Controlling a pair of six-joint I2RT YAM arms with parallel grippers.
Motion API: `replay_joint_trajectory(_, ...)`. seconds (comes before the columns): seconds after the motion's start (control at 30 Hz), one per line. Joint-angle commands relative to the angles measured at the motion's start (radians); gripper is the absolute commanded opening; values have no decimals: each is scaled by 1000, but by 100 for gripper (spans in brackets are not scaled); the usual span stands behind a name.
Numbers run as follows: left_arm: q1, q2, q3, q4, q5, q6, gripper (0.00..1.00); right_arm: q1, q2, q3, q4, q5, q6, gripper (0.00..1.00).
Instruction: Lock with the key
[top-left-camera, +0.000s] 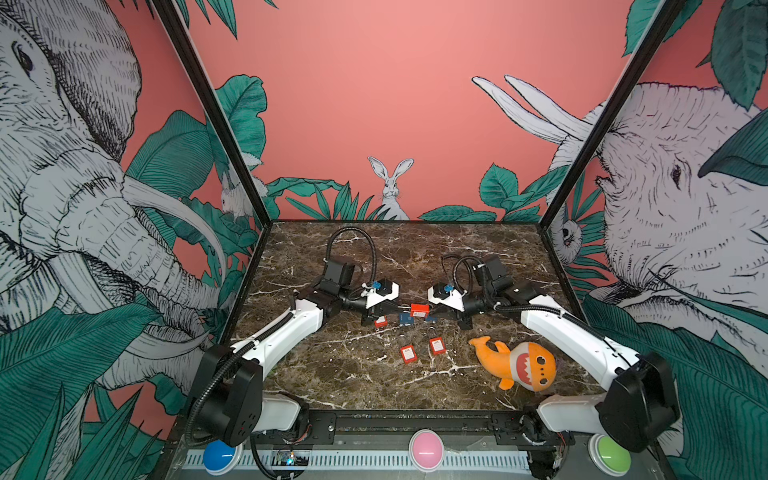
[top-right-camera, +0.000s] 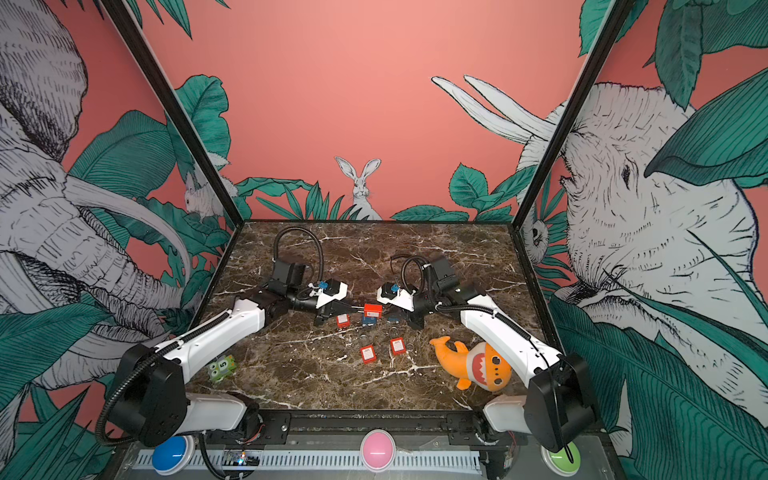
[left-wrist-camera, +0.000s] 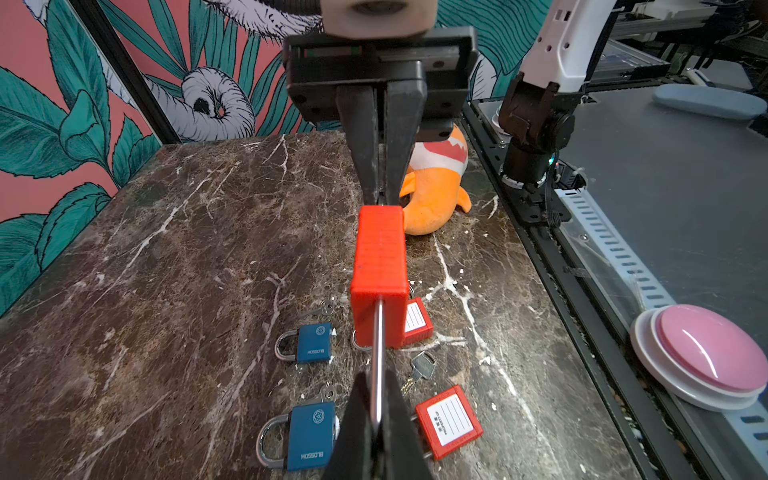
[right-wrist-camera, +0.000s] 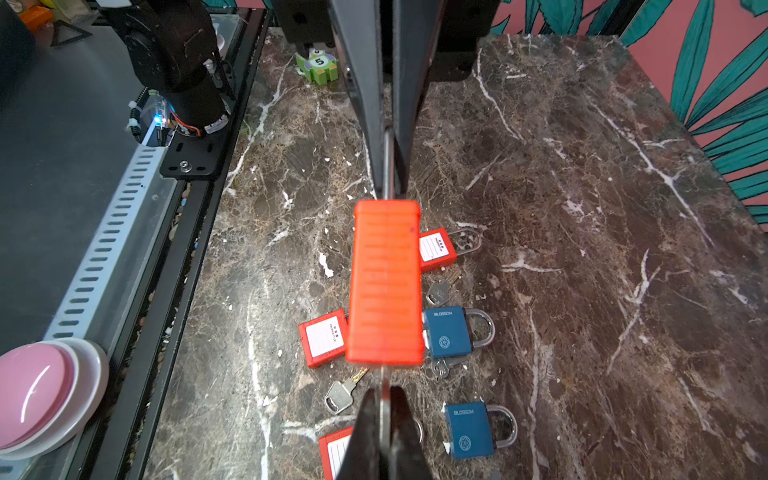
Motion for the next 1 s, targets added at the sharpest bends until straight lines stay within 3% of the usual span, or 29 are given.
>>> replay_joint_trajectory(0.0, 29, -69, -17, 7, -2, 30, 0, -4, -38, -43, 33, 3, 8, 0)
replay_joint_trajectory(0.13, 37, -85, -22, -32, -8, 61, 0, -8, -65, -89, 65, 12, 44, 0)
replay_joint_trajectory(0.37, 36, -68, 54, -268, -45, 207, 0, -16, -93, -145, 109, 43, 111, 0)
replay_joint_trajectory(0.6, 36, 14, 227, -760, -194, 442, 0, -14, -141, -240, 285, 283, 349, 0)
replay_joint_trajectory(0.97, 28, 105, 315, -1069, -374, 471, 0, 97, -129, -301, 394, 555, 552, 0)
